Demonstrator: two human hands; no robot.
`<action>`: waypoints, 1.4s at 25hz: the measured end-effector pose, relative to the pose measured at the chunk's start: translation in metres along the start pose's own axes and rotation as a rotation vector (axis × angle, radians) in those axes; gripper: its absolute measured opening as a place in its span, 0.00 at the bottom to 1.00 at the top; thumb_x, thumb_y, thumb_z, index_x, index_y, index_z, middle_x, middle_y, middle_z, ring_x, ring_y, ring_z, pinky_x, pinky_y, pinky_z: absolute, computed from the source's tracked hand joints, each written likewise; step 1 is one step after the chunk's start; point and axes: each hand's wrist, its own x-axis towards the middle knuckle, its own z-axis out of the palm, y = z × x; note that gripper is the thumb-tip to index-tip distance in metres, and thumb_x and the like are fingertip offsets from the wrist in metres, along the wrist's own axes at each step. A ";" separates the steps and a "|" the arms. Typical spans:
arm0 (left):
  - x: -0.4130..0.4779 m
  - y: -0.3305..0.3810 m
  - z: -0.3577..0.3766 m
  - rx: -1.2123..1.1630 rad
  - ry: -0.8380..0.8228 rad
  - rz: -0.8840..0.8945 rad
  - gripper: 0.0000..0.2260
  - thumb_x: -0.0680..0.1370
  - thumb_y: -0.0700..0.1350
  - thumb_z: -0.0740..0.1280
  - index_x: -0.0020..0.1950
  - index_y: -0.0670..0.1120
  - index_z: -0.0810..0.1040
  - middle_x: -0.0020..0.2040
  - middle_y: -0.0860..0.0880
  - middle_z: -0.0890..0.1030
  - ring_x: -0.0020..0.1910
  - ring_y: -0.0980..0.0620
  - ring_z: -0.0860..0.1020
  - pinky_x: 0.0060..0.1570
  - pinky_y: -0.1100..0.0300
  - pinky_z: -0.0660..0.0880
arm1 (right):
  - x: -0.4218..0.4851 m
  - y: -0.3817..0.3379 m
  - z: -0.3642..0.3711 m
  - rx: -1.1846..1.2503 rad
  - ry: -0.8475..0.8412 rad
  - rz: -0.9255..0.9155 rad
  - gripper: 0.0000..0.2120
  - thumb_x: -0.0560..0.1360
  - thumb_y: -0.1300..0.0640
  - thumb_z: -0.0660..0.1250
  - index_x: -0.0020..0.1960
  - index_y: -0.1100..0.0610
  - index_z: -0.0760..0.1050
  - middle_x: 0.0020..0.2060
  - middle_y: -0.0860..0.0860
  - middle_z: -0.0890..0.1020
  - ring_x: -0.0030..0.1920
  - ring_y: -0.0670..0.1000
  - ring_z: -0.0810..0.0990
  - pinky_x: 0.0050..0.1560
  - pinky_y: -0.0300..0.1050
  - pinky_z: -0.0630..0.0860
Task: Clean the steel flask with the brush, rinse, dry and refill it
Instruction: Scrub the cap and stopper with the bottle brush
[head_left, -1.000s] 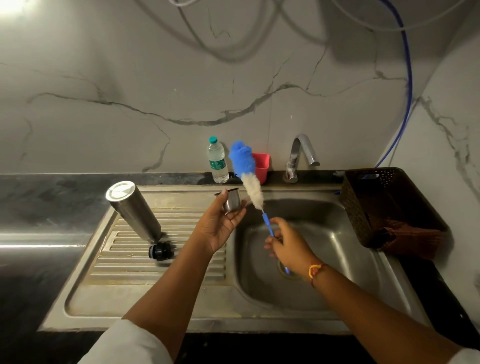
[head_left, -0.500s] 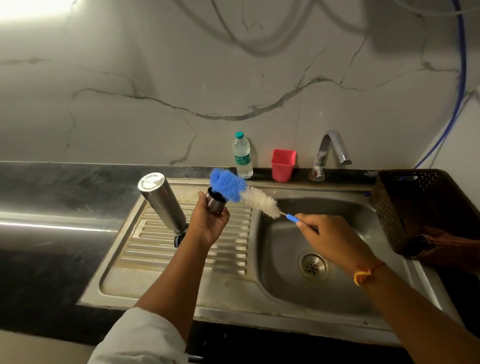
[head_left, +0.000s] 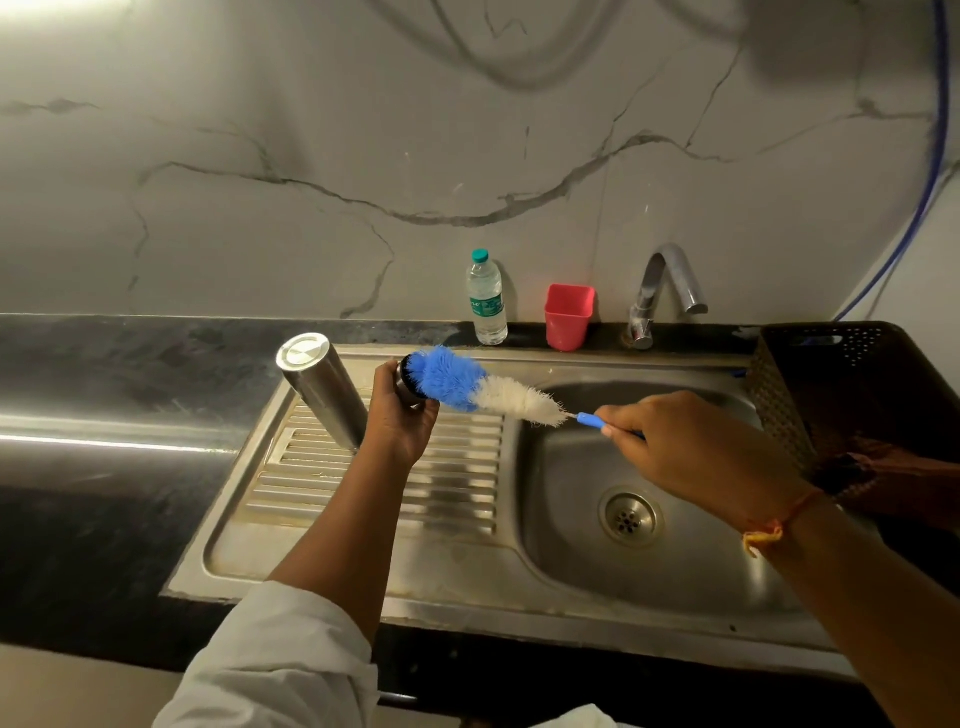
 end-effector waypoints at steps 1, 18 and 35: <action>0.001 0.000 0.000 0.024 -0.001 0.006 0.21 0.80 0.52 0.69 0.66 0.39 0.77 0.61 0.40 0.83 0.64 0.42 0.81 0.68 0.47 0.76 | 0.000 -0.002 -0.002 -0.043 -0.011 -0.025 0.16 0.82 0.51 0.59 0.68 0.49 0.76 0.35 0.44 0.75 0.34 0.46 0.76 0.33 0.35 0.65; 0.003 -0.010 0.014 0.099 -0.207 0.032 0.11 0.82 0.53 0.66 0.52 0.46 0.80 0.49 0.46 0.81 0.49 0.48 0.81 0.56 0.52 0.80 | -0.011 -0.028 0.041 1.751 -0.668 1.037 0.16 0.82 0.47 0.61 0.55 0.58 0.79 0.29 0.47 0.61 0.24 0.42 0.56 0.20 0.33 0.55; 0.006 0.005 0.016 0.298 -0.134 -0.073 0.29 0.84 0.61 0.57 0.73 0.38 0.71 0.63 0.37 0.82 0.56 0.43 0.85 0.48 0.52 0.83 | -0.004 -0.010 0.055 0.002 0.127 0.178 0.10 0.80 0.48 0.64 0.44 0.50 0.80 0.29 0.48 0.74 0.28 0.48 0.74 0.28 0.44 0.64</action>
